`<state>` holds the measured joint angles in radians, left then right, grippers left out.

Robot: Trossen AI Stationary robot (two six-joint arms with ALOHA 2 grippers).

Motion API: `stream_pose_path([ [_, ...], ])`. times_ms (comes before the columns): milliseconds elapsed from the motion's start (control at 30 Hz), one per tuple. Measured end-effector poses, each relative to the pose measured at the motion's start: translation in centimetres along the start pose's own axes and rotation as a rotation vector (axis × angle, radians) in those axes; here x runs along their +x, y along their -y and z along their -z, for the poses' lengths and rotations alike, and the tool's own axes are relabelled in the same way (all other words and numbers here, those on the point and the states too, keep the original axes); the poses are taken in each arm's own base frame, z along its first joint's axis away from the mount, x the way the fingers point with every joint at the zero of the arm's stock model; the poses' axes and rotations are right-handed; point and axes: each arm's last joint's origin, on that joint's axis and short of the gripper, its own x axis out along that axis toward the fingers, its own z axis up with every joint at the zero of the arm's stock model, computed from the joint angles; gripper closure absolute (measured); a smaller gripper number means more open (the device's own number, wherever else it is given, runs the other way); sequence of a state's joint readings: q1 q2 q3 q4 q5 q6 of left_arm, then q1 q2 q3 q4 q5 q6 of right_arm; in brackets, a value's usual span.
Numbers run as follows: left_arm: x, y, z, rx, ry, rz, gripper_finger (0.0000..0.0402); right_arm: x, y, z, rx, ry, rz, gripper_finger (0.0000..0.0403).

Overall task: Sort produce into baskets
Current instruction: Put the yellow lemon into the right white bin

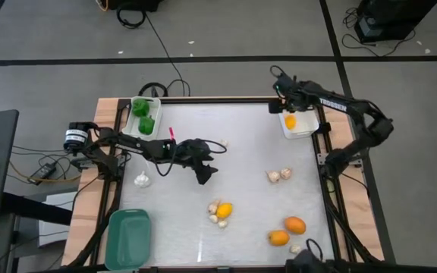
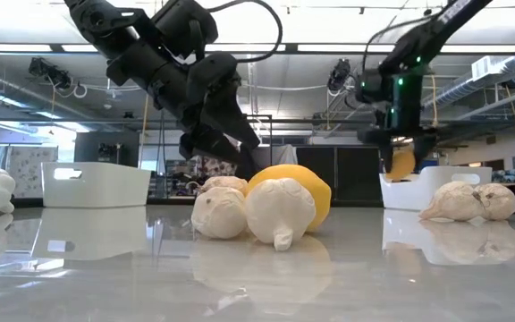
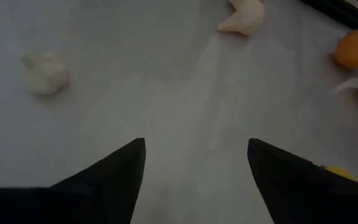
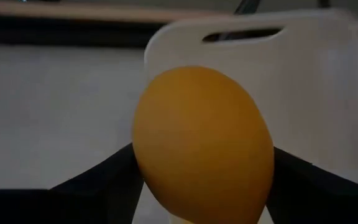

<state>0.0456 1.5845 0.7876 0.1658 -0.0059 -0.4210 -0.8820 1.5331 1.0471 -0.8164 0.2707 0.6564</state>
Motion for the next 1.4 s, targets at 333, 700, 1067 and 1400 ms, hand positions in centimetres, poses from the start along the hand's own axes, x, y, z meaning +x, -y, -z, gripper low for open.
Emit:
stream_pose_path([
  [333, 0.0, 0.0, 0.0, 0.024, 0.000, -0.001, 0.0113, 1.3, 0.7, -0.7, 0.035, -0.052, -0.008, 0.0043],
  [700, 0.0, -0.2, 0.4, 0.097, -0.038, -0.016, 0.0113, -4.2, 0.0, 0.6, 0.063, 0.093, -0.172, 0.0039],
  [1067, 0.0, -0.3, 0.9, 0.105, -0.098, -0.007, 0.0113, -10.9, -3.2, 5.5, -0.029, 0.090, -0.601, 0.0039],
  [1400, 0.0, 0.1, 0.7, 0.253, -0.093, 0.082, 0.0113, -13.8, -6.3, 11.5, -0.180, -0.103, -0.810, 0.0064],
])
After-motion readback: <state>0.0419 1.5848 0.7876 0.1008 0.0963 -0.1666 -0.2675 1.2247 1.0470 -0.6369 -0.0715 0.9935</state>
